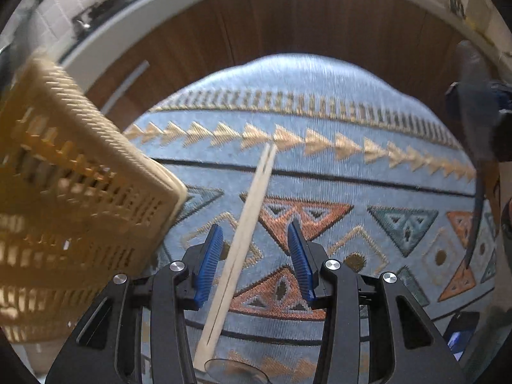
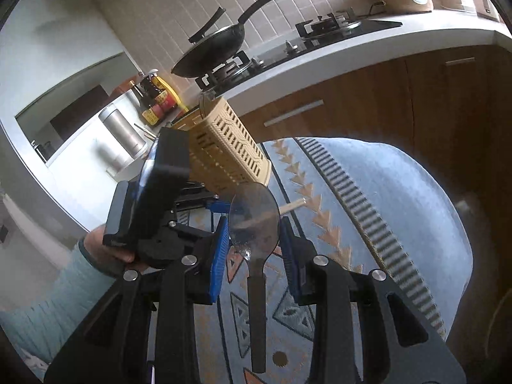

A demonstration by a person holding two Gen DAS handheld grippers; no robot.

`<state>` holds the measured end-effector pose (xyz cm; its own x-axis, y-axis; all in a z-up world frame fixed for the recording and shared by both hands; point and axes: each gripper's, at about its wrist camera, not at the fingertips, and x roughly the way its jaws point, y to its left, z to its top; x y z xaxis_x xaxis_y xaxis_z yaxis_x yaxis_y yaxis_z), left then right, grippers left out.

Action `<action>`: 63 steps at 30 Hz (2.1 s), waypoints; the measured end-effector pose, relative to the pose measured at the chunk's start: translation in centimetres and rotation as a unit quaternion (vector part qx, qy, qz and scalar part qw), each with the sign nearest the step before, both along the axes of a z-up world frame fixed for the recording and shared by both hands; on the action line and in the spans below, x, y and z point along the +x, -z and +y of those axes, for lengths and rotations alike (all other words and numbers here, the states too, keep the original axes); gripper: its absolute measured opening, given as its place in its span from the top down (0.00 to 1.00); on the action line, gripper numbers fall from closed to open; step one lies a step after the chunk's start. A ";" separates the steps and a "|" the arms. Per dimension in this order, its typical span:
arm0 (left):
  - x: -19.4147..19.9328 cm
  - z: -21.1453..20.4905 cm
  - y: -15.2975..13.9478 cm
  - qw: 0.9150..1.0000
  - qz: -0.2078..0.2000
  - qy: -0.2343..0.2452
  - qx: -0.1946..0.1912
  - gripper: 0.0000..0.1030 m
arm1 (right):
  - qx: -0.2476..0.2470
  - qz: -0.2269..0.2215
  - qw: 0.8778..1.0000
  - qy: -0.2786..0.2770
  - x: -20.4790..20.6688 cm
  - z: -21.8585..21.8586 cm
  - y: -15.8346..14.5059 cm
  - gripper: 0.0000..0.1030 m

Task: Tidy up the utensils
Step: 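Lift the chopsticks and clear spoon up toward the yellow basket with both tools, then lower the chopsticks and clear spoon into the yellow basket and open both tools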

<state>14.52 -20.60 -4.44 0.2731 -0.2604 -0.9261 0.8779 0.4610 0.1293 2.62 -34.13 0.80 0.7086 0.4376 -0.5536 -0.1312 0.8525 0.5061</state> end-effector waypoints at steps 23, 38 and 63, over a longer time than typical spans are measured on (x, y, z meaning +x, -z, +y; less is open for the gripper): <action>0.5 2.8 -2.4 0.994 0.004 -0.054 -0.096 0.91 | 0.003 -0.009 1.000 -0.001 -1.2 0.1 -0.4 0.72; -3.2 17.6 -19.3 0.824 -0.193 -0.208 -0.491 0.91 | -0.021 -0.194 0.981 -0.013 1.7 6.1 -11.5 0.72; 1.7 16.2 -15.2 0.778 -0.290 -0.262 -0.492 0.89 | -0.101 -0.247 0.962 0.060 15.5 13.3 -9.8 0.72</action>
<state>16.26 -4.44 10.78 0.8784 -0.4770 -0.0297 0.4612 0.8624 -0.2089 18.12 -20.87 10.63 0.9454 0.2557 -0.2020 -0.2080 0.9507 0.2300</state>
